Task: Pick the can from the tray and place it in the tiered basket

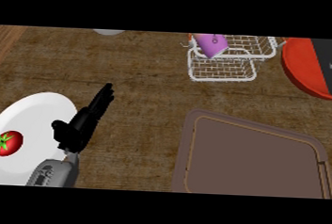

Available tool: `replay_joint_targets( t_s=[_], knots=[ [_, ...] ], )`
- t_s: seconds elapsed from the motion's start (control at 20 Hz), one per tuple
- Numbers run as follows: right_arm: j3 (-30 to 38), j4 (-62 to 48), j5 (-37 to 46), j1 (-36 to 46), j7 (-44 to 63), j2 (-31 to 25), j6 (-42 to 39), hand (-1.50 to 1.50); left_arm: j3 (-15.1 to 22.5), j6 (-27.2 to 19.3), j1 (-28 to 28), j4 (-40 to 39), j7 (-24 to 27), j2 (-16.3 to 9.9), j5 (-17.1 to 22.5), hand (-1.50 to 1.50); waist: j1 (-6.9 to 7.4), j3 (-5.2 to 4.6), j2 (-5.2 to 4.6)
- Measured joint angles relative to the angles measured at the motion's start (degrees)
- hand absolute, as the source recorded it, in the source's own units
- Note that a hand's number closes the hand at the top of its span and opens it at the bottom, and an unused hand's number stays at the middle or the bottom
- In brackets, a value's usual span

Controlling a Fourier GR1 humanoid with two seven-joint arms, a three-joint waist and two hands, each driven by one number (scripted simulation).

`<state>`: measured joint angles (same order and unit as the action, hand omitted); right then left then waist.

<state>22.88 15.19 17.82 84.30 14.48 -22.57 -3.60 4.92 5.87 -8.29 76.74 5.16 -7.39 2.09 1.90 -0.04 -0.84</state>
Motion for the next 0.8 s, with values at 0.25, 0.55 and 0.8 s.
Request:
replay_joint_targets(
  t_s=[0.25,0.55,0.8],
  knots=[
    [2.28,1.85,-0.55,-2.40,-3.03,-7.04,5.97,-1.50,0.27,-0.60,0.30,1.07,-0.32,0.35,-0.45,0.00,-0.07,0.06,-0.02],
    [8.54,1.87,-5.59,-8.03,-9.83,-16.39,3.48,-1.50,0.16,-0.41,0.86,1.60,-0.04,0.22,-0.52,0.00,-0.04,0.15,-0.22],
    [11.44,0.06,-7.96,-12.92,-13.23,-25.29,-4.40,-1.50,-0.01,0.26,1.47,2.17,-0.21,-0.07,-0.12,0.00,0.19,0.20,-0.34]
  ],
)
